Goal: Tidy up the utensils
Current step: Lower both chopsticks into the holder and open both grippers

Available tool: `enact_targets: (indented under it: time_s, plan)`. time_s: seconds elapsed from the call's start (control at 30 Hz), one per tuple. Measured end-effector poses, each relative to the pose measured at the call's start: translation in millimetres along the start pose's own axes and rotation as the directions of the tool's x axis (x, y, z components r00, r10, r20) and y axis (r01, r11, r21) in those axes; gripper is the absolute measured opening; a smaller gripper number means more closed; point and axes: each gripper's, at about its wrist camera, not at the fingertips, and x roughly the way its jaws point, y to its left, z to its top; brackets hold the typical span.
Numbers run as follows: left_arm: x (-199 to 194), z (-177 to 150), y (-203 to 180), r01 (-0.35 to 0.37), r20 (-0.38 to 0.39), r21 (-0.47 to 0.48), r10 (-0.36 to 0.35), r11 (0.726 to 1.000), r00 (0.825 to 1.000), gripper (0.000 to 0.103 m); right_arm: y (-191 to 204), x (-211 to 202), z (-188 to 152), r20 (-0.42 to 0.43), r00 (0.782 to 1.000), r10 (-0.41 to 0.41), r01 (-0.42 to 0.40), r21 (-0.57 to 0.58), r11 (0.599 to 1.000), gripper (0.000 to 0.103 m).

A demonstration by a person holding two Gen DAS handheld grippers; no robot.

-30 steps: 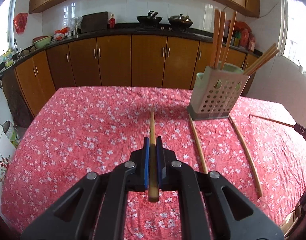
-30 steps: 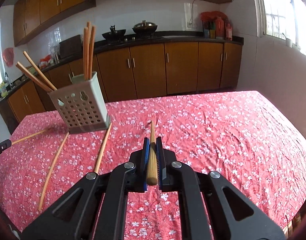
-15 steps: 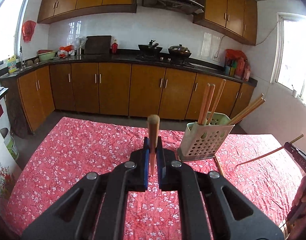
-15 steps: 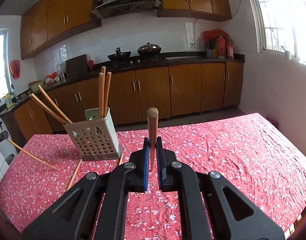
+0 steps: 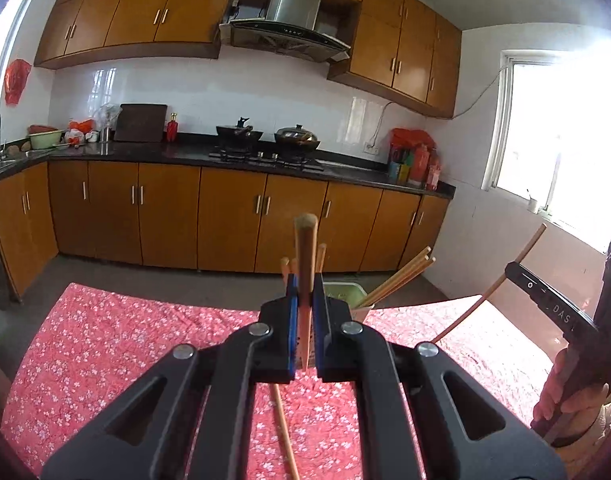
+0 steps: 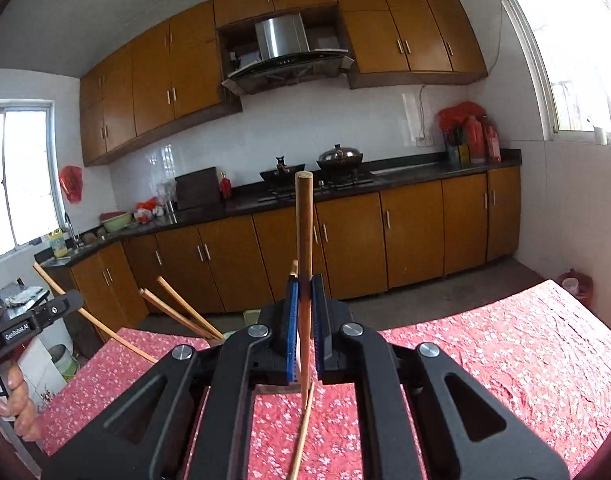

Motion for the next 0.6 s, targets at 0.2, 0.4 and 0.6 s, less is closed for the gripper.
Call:
enact_targets:
  time_s: [0.2, 0.4, 0.6]
  plan:
    - [14, 32, -28, 0.006, 0.095, -0.001, -0.005, 1.0, 0.995, 0.008, 17, 8, 27, 0.104, 0.994, 0.032, -0.031, -0.016, 0.999, 0.007]
    - [40, 58, -36, -0.058, 0.175, -0.02, 0.06, 0.998, 0.983, 0.008, 21, 32, 38, 0.167, 0.985, 0.035, -0.035, -0.002, 0.999, 0.007]
    - [76, 59, -30, -0.084, 0.18, -0.025, 0.087, 0.996, 0.98, 0.008, 23, 61, 34, 0.174, 0.984, 0.036, -0.037, -0.002, 0.999, 0.008]
